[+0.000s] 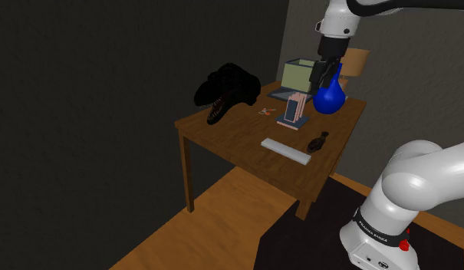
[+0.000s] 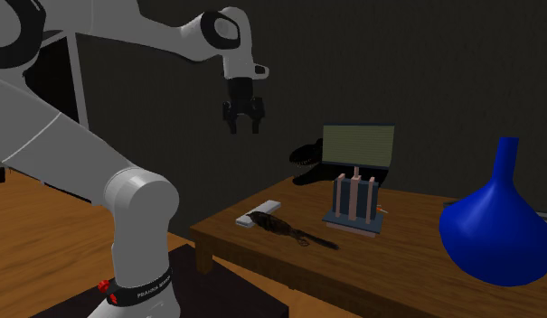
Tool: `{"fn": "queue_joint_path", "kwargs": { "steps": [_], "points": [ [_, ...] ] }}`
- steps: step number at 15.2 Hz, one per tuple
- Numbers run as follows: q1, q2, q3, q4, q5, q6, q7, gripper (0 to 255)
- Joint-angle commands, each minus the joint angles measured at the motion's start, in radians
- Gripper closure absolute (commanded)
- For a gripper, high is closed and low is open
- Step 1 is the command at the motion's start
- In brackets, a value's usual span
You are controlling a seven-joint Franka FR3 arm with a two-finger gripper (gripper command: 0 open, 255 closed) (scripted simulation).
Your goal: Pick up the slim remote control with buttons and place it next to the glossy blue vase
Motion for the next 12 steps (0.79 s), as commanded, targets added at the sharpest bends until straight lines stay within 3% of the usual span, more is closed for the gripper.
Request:
{"fn": "queue_joint_path", "kwargs": {
  "steps": [1, 12],
  "points": [
    [0.000, 0.000, 0.000, 0.000, 0.000, 0.000, 0.000, 0],
    [-0.005, 0.127, -0.020, -0.274, 0.005, 0.377, 0.032, 0]
  ]
}}
